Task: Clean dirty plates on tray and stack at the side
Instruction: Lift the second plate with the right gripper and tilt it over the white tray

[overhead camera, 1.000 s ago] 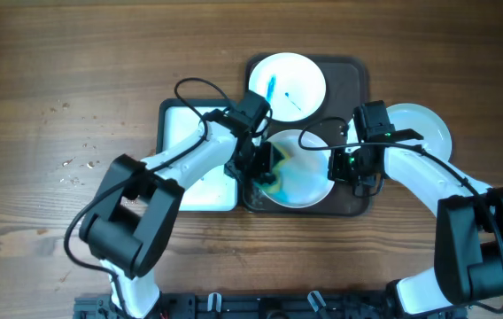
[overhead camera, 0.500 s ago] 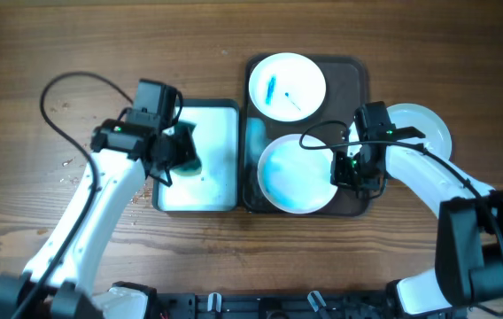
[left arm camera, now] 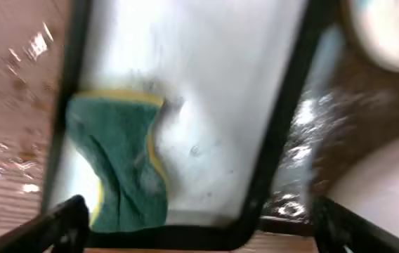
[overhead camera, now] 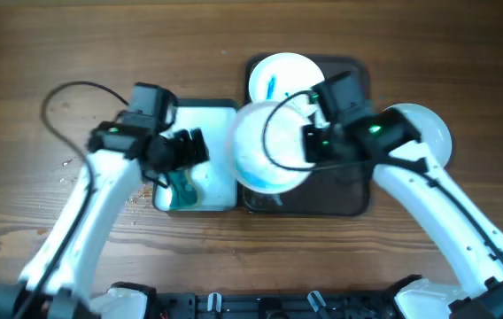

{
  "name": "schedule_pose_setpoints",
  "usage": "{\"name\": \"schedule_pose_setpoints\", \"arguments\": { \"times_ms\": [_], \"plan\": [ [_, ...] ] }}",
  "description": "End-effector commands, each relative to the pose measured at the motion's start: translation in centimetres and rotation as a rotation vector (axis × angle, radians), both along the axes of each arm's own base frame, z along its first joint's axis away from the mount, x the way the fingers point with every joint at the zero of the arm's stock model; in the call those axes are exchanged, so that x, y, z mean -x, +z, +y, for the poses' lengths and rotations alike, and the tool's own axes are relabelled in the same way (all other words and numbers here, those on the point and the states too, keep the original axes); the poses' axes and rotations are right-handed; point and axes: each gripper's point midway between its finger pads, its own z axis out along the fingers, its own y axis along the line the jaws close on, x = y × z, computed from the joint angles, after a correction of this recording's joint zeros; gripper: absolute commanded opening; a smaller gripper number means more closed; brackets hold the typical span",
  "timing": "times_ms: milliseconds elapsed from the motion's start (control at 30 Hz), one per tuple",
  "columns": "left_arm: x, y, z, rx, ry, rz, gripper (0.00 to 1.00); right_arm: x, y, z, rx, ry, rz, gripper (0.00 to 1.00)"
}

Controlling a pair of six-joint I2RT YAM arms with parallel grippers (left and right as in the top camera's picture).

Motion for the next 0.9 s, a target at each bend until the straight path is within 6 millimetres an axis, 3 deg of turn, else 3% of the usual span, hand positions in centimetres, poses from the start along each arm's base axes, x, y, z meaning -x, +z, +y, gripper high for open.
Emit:
{"name": "schedule_pose_setpoints", "arguments": {
  "times_ms": [0,100,233,333,433,633,867],
  "plan": [
    [-0.5,6.2,1.2,0.041,0.041,-0.183,1.00,-2.4,1.6,3.7,0.013,-0.044,-0.184,0.04],
    [0.7,8.0,2.9,-0.006,0.082,-0.238,1.00,-3.8,2.6,6.5,0.044,-0.041,-0.338,0.04],
    [2.3,7.9,3.4,-0.026,0.087,-0.206,1.00,-4.4,3.4,9.8,0.141,0.078,-0.496,0.04],
    [3.3,7.3,4.0,-0.058,0.101,-0.158,1.00,-4.0,4.9,9.9,0.266,0.078,-0.607,0.04],
    [3.5,7.1,6.8,-0.157,0.259,-0.148,1.00,-2.8,6.8,9.8,0.427,0.082,-0.720,0.04],
    [3.5,7.1,9.8,-0.153,0.413,-0.138,1.00,-0.2,9.2,10.6,0.581,0.093,-0.844,0.04],
    [3.5,7.0,10.9,-0.161,0.441,-0.132,1.00,0.8,12.0,12.1,0.654,0.108,-0.953,0.04]
  ]
}}
